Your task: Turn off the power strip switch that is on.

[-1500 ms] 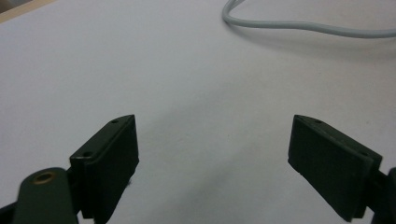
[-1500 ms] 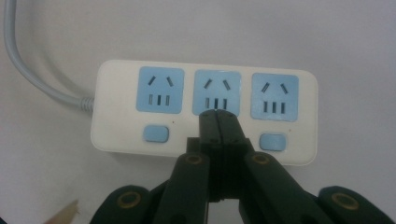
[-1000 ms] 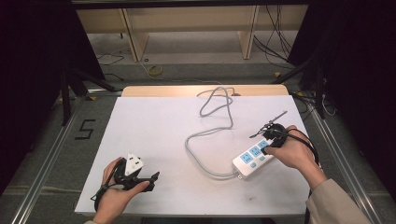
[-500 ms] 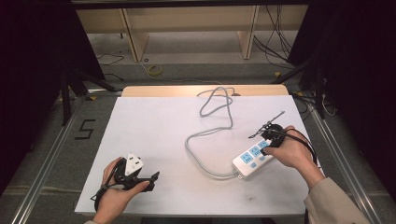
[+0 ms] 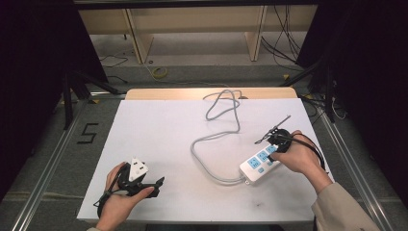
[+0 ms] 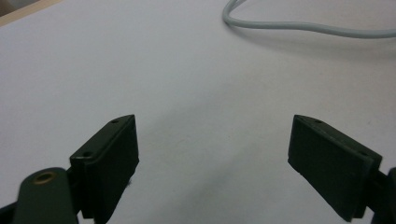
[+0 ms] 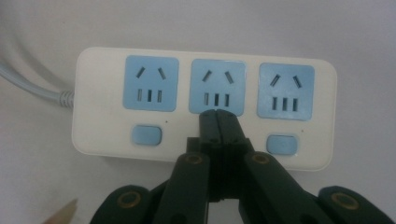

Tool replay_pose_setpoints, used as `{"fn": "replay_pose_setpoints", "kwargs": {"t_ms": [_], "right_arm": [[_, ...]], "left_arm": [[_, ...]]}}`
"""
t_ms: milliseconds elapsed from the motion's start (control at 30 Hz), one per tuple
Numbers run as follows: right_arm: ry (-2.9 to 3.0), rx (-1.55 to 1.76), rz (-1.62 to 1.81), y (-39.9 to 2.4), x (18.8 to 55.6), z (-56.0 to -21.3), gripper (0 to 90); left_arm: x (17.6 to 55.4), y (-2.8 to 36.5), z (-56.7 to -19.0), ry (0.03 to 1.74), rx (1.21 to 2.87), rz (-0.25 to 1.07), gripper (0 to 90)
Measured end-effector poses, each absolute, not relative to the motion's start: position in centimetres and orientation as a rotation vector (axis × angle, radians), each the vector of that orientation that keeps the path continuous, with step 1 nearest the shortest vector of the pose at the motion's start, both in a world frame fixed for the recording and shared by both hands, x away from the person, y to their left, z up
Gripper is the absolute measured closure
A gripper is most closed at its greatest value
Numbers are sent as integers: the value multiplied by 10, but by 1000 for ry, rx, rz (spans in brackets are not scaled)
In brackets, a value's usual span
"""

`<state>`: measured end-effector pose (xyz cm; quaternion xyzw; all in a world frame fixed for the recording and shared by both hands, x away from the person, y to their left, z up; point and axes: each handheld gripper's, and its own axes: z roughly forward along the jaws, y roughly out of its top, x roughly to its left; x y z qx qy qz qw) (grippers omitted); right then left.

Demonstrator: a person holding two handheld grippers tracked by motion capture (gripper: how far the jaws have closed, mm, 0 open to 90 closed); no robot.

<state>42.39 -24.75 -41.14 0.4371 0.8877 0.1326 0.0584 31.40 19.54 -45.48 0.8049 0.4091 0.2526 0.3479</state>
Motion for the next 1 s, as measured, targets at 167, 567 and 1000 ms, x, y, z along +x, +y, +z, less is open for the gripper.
{"fn": "replay_pose_setpoints", "kwargs": {"t_ms": [167, 567, 1000], "right_arm": [[2693, 1329, 392, -247, 425, -413, 900], [2696, 1328, 370, -245, 427, -417, 900], [2703, 1339, 338, -244, 427, -420, 900]], "left_arm": [[314, 196, -455, 1060, 2087, 657, 157], [314, 195, -455, 1060, 2087, 657, 157], [314, 195, -455, 1059, 2089, 658, 157]]}}
